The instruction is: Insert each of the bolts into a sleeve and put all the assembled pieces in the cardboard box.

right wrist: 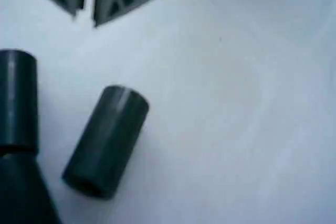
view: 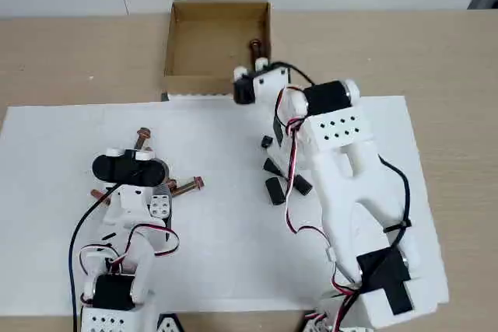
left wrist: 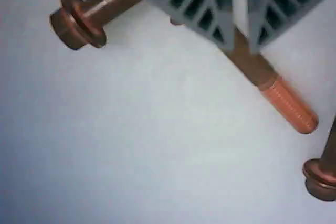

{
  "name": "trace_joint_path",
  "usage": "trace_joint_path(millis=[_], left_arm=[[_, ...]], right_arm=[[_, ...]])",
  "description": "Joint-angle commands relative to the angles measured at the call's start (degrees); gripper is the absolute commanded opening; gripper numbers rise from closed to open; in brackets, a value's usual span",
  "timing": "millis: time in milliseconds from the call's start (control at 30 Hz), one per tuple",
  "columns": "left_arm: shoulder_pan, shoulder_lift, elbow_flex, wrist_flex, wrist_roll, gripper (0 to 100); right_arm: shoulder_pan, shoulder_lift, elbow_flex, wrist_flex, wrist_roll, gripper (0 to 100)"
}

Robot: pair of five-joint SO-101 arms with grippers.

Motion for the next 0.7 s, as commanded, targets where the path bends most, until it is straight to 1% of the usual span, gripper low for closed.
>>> trace_joint_path(millis=[0, 100, 233, 467, 667], left_arm=[[-0.2, -0.5, -0.1, 0.2, -0.1, 1], [-0.2, -0.5, -0.1, 0.2, -0.1, 1], [-0.2, -0.5, -0.1, 0.2, -0.1, 1], [-0.2, -0.5, -0.1, 0.2, -0.1, 1], [-0.2, -0.5, -0.1, 0.2, -0.1, 1]], right_arm=[[0.5, 1.0, 0.6, -0.6, 5.5, 1.1], [0.7, 3.3, 0.7, -2.2, 6.0, 6.0], [0.6, 6.2, 0.8, -5.1, 9.7, 12.3], [0.7, 11.9, 0.8, -10.1, 11.3, 12.3], [1.9, 16.7, 0.8, -11.0, 11.4, 12.3]])
